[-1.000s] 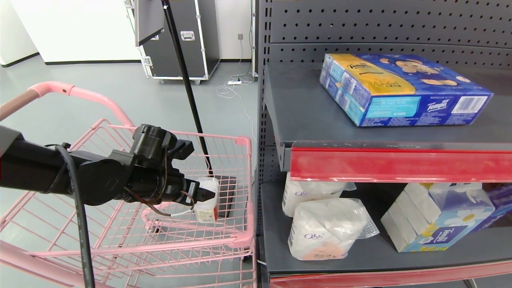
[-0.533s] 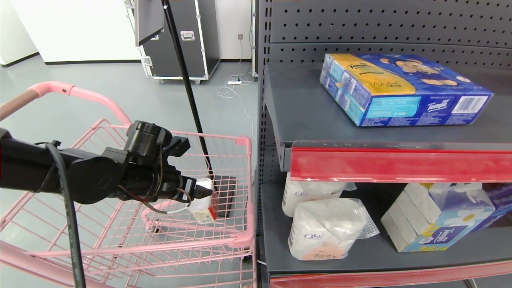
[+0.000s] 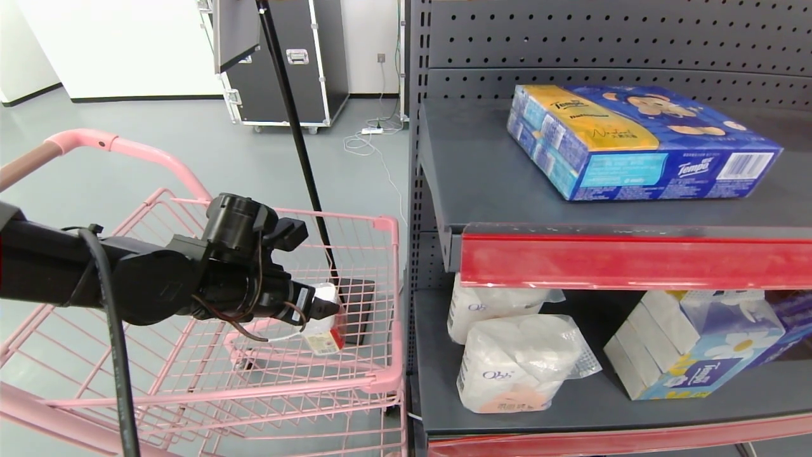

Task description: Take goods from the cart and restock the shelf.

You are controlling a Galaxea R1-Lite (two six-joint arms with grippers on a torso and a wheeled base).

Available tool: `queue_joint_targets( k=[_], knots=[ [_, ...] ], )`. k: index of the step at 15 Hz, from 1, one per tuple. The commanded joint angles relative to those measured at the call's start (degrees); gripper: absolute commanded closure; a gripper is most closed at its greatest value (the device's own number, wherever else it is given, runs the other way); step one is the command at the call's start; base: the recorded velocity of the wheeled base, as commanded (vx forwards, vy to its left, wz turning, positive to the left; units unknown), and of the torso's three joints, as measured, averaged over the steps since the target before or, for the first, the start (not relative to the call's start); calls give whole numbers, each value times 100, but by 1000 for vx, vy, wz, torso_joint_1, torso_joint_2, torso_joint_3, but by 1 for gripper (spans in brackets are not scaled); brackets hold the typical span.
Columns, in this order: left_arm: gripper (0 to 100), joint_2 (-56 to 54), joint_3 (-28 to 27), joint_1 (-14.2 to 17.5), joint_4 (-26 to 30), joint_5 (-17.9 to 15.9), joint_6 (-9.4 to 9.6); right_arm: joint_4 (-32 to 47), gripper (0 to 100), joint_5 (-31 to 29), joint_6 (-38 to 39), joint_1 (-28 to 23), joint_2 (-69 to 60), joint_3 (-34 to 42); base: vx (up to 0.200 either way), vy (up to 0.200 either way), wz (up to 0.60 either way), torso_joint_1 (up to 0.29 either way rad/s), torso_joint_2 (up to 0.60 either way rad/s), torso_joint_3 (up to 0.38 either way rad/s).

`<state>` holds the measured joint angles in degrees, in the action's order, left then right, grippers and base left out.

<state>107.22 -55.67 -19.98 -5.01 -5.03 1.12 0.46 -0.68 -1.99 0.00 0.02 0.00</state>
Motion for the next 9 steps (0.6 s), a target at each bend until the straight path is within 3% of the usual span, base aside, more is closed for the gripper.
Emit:
queue_joint_targets(
  k=[1, 9],
  knots=[
    [0, 186, -14, -23, -9, 55, 2, -2, 0, -2, -3, 0, 6, 0, 0, 0, 0, 0, 0, 0],
    [0, 616, -462, -190, 308, 345, -68, -2, 0, -2, 14, 0, 6, 0, 0, 0, 0, 0, 0, 0]
  ],
)
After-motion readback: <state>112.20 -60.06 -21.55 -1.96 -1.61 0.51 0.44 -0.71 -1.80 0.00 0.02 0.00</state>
